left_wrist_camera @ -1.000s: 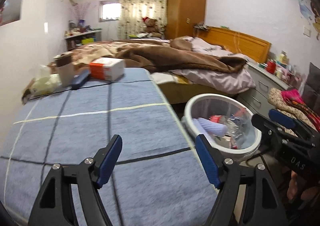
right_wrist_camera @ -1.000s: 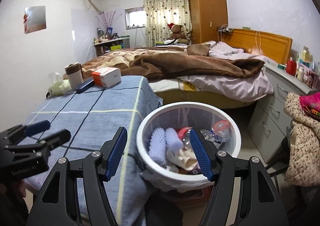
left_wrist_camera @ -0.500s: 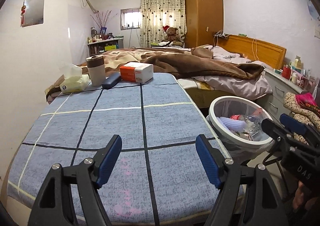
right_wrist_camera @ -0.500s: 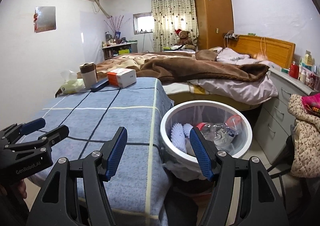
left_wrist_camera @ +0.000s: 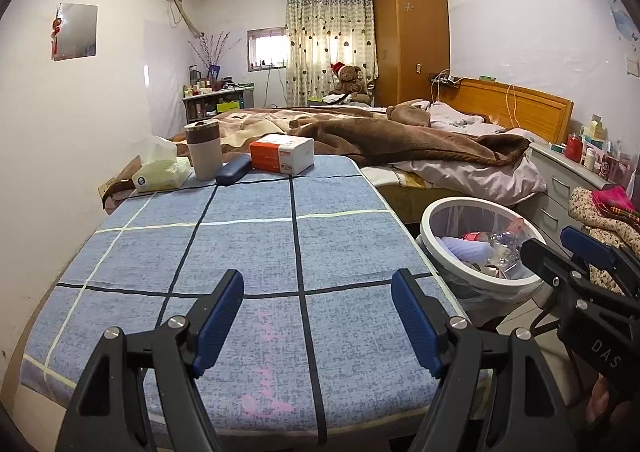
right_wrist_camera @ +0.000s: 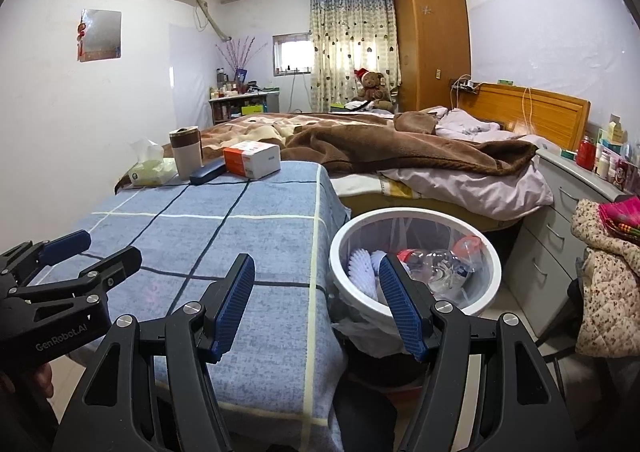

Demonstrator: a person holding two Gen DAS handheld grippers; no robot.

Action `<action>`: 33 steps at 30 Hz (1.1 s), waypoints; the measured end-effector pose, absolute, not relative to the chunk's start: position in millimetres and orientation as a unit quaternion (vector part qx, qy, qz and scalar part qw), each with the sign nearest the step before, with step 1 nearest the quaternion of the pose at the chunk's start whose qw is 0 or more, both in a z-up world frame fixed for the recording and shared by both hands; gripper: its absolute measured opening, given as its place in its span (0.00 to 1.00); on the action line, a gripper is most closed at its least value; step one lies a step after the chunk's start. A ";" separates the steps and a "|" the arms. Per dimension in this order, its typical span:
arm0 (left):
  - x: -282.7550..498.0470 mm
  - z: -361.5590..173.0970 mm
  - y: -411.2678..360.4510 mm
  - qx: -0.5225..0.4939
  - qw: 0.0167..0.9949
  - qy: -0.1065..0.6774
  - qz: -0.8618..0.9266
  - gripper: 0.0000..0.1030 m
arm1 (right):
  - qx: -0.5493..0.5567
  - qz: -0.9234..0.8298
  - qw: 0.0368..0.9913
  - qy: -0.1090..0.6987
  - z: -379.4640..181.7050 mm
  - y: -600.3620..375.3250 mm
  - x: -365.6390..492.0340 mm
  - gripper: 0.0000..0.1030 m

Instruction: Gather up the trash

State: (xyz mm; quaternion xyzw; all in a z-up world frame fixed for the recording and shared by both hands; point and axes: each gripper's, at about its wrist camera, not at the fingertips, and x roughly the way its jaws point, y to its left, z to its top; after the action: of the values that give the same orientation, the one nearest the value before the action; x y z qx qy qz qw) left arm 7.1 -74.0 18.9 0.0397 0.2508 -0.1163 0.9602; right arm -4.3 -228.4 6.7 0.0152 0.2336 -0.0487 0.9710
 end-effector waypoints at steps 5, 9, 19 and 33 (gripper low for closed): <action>4.1 21.0 -72.7 0.039 0.961 0.246 -0.117 0.76 | 0.017 -0.051 0.971 0.233 7.3 -227.0 -5.4 0.64; 2.6 21.1 -72.8 0.038 0.961 0.246 -0.118 0.76 | 0.017 -0.053 0.971 0.233 6.7 -227.1 -5.6 0.64; 1.0 22.2 -74.0 0.039 0.962 0.244 -0.118 0.76 | 0.015 -0.054 0.971 0.232 7.3 -226.9 -6.8 0.64; 0.5 23.0 -73.2 0.038 0.961 0.245 -0.118 0.77 | 0.016 -0.054 0.971 0.232 7.8 -226.4 -7.7 0.64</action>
State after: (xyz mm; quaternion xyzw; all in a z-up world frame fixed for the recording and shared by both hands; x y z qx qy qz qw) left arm 0.5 -73.2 23.0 0.0382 0.2451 -0.1183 0.9615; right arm -7.7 -226.4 7.8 0.0157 0.2318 -0.0538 0.9712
